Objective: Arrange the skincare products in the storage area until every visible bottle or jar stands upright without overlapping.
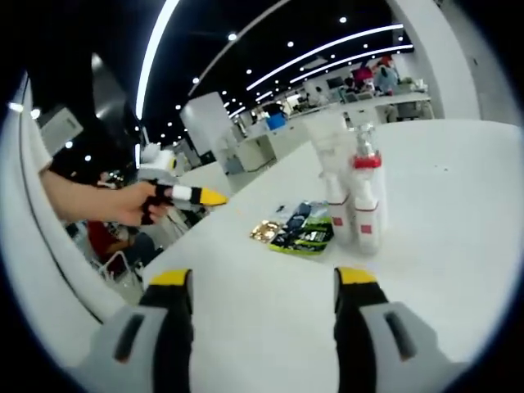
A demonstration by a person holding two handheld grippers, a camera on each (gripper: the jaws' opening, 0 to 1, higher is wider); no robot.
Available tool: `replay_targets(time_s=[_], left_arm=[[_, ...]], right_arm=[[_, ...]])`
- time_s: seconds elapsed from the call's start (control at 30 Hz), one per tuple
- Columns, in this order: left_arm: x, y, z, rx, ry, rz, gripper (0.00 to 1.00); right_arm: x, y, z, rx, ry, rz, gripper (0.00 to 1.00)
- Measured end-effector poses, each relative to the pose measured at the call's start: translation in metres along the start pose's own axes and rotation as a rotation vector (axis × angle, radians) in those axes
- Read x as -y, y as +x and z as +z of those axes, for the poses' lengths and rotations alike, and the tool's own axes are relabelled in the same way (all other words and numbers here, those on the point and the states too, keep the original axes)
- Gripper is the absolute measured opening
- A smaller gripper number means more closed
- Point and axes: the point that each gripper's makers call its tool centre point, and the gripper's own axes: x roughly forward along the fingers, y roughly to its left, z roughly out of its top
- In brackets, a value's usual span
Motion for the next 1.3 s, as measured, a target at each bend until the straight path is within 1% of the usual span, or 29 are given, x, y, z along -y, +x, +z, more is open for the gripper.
replay_targets(time_s=[0.1,0.13,0.17,0.2,0.27,0.33,0.43,0.5,0.53,0.57,0.67,0.73,0.87,1.0,1.1,1.13,1.17,1.2,1.3], left_arm=[[0.005,-0.01,0.008,0.044,0.012,-0.012,0.42],[0.009,-0.015,0.012,0.064,0.017,-0.02,0.42],[0.012,-0.02,0.014,0.078,0.023,-0.028,0.44],[0.016,-0.025,0.016,0.095,0.028,-0.038,0.46],[0.02,-0.031,0.017,0.109,0.036,-0.045,0.52],[0.026,-0.039,0.019,0.132,0.077,-0.055,0.57],[0.032,-0.045,0.02,0.146,0.113,-0.064,0.66],[0.038,-0.053,0.022,0.168,0.145,-0.068,0.68],[0.04,-0.056,0.022,0.173,0.15,-0.071,0.69],[0.043,-0.059,0.023,0.183,0.16,-0.076,0.7],[0.049,-0.064,0.023,0.199,0.189,-0.085,0.74],[0.051,-0.066,0.022,0.203,0.22,-0.087,0.77],[0.055,-0.073,0.024,0.209,0.252,-0.092,0.83],[0.061,-0.084,0.03,0.235,0.262,-0.114,0.87],[0.061,-0.093,0.032,0.246,0.277,-0.12,0.9],[0.061,-0.095,0.033,0.249,0.28,-0.119,0.91],[0.062,-0.102,0.035,0.265,0.293,-0.117,0.92],[0.063,-0.106,0.035,0.271,0.296,-0.118,0.94],[0.064,-0.118,0.034,0.288,0.315,-0.121,0.97]], right_arm=[[-0.003,-0.003,0.015,0.026,-0.009,0.0,0.7],[-0.003,-0.003,0.016,0.031,-0.01,0.0,0.71],[-0.005,-0.003,0.023,0.042,-0.016,0.005,0.71],[-0.006,-0.003,0.027,0.046,-0.019,0.007,0.71],[-0.006,-0.002,0.032,0.051,-0.027,0.008,0.72],[-0.008,-0.003,0.043,0.059,-0.044,0.006,0.73],[-0.012,-0.005,0.056,0.085,-0.06,0.006,0.75],[-0.016,-0.008,0.066,0.101,-0.064,0.006,0.77],[-0.017,-0.009,0.067,0.104,-0.063,0.005,0.79],[-0.018,-0.011,0.073,0.118,-0.062,0.001,0.8],[-0.021,-0.013,0.08,0.14,-0.066,-0.003,0.84],[-0.024,-0.013,0.085,0.152,-0.068,-0.007,0.89],[-0.031,-0.013,0.092,0.16,-0.081,-0.01,0.99],[-0.035,-0.014,0.094,0.15,-0.121,-0.03,0.99],[-0.04,-0.018,0.101,0.159,-0.114,-0.046,0.99],[-0.045,-0.021,0.106,0.171,-0.115,-0.053,0.99],[-0.046,-0.022,0.107,0.174,-0.117,-0.055,0.99],[-0.052,-0.025,0.113,0.188,-0.137,-0.059,0.99],[-0.06,-0.029,0.119,0.193,-0.156,-0.064,0.99]])
